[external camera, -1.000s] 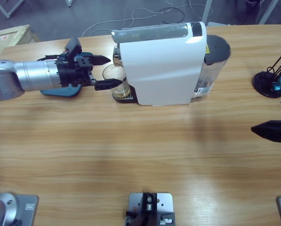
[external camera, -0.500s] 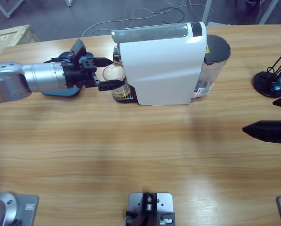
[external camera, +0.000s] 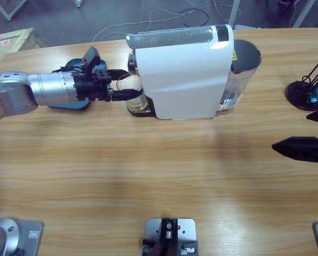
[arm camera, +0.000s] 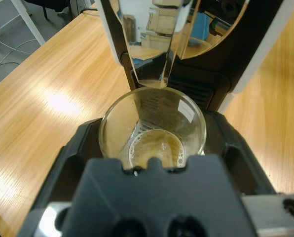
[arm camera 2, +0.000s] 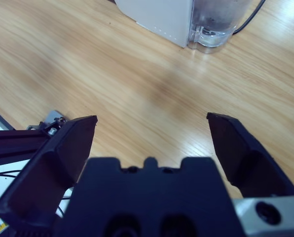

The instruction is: Pour coffee

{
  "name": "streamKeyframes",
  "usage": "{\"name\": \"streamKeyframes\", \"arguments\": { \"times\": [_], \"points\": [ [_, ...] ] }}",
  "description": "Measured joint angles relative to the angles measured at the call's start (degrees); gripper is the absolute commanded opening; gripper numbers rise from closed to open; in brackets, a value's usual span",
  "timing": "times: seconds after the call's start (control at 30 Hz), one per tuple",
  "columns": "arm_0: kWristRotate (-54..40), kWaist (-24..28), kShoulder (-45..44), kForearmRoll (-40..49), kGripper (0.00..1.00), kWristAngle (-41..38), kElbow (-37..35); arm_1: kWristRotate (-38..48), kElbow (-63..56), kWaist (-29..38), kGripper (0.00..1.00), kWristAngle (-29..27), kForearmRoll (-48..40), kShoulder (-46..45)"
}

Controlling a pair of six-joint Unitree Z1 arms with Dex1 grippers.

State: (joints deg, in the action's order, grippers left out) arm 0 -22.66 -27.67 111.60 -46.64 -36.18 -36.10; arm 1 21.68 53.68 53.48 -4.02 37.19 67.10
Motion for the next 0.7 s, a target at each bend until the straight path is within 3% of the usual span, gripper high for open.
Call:
{"name": "streamKeyframes", "arguments": {
  "times": [0.33, 0.57, 0.7],
  "points": [
    [0.0, 0.4, -1.0, -0.2, 0.000, 0.2, 0.9, 0.0, 0.0, 0.0, 1.000, 0.0, 0.0, 0.0],
    [1.7, 7.2, -7.7, -0.2, 0.000, 1.6, 3.6, 0.0, 0.0, 0.0, 1.000, -0.7, -0.7, 0.1],
    [5.2, 11.2, -9.5, -0.2, 0.000, 8.8, 4.7, 0.0, 0.0, 0.0, 1.000, -1.3, -1.1, 0.9]
  ]
}}
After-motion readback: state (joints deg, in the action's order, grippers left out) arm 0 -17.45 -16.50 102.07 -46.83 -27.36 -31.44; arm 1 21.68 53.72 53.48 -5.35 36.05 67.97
